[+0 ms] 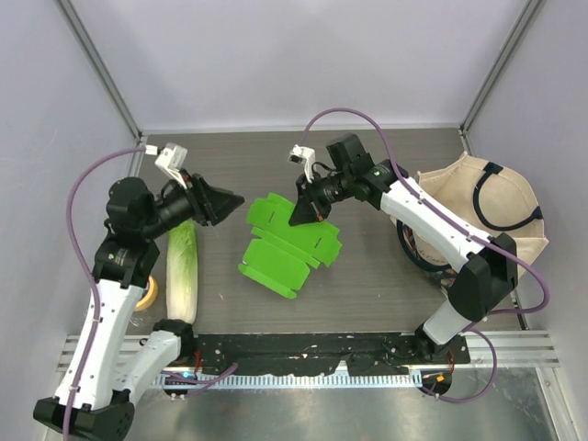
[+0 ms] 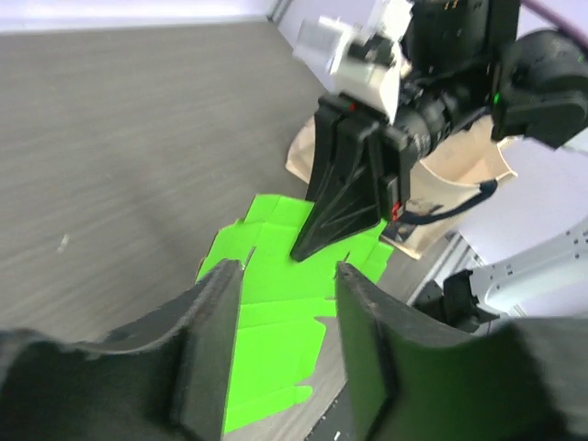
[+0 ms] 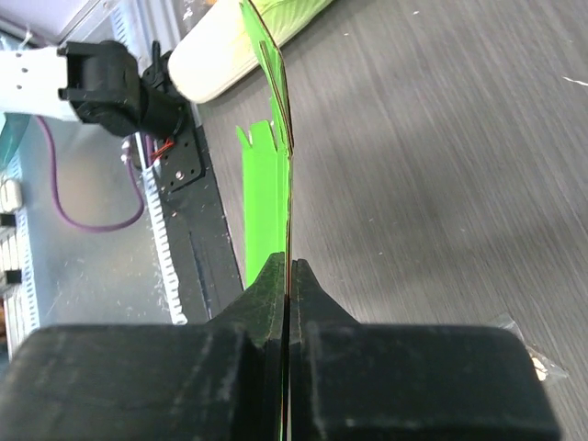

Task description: Fold the paper box

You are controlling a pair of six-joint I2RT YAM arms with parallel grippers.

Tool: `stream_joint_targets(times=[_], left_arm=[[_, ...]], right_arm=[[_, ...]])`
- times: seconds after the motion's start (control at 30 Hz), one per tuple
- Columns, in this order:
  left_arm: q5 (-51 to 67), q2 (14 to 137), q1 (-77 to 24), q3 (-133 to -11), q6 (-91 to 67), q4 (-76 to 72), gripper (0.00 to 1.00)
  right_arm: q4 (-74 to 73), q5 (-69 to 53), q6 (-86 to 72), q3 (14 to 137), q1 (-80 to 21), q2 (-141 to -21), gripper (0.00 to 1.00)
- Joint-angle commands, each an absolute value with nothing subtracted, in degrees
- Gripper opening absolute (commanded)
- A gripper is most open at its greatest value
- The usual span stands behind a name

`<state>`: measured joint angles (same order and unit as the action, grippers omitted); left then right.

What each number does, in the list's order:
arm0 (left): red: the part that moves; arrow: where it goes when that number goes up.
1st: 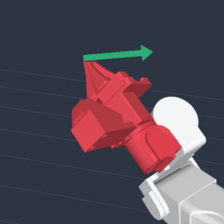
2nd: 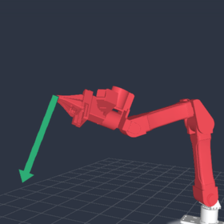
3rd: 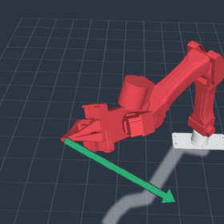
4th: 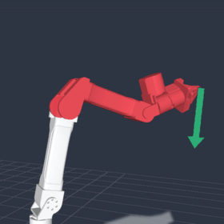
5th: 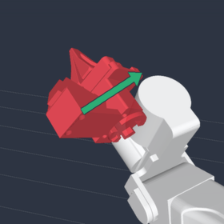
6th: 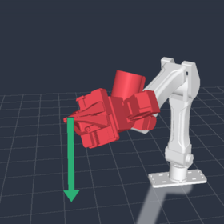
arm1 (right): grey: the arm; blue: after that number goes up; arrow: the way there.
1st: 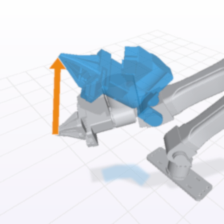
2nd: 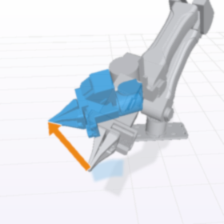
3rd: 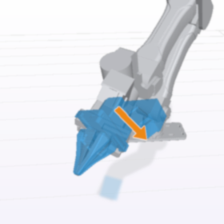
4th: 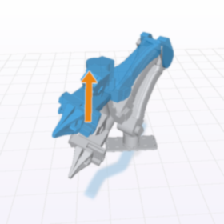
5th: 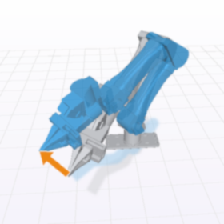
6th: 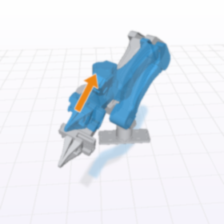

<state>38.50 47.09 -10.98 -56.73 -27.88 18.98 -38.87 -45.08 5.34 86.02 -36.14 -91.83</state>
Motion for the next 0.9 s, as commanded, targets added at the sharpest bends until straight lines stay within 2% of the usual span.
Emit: stream_joint_targets(times=[0.0,0.13,0.27,0.63,0.8,0.87], left_arm=[[31.3,53.68,-13.96,-65.02,-27.06,27.42,0.46],[23.13,56.15,-21.96,-66.27,-28.13,25.23,0.48],[20.57,59.93,-27.06,-68.29,-26.81,24.35,0.52],[16.96,64.07,-28.39,-71.19,-24.79,21.54,0.56],[20.12,67.23,-28.39,-73.21,-25.31,20.57,0.58],[20.83,67.94,-28.39,-73.21,-25.58,19.95,0.57]], right_arm=[[-30.33,-40.08,-3.51,85.43,-36.04,-87.45,0.0],[-28.48,-39.2,-5.88,84.12,-36.04,-86.66,0.0],[-26.9,-41.3,-6.5,82.97,-36.04,-86.75,0.0],[-26.45,-42.45,-6.06,81.12,-36.04,-86.22,0.0],[-25.84,-43.33,-6.33,81.04,-36.04,-86.57,0.0],[-25.31,-43.33,-6.68,80.86,-36.04,-86.4,0.0]])
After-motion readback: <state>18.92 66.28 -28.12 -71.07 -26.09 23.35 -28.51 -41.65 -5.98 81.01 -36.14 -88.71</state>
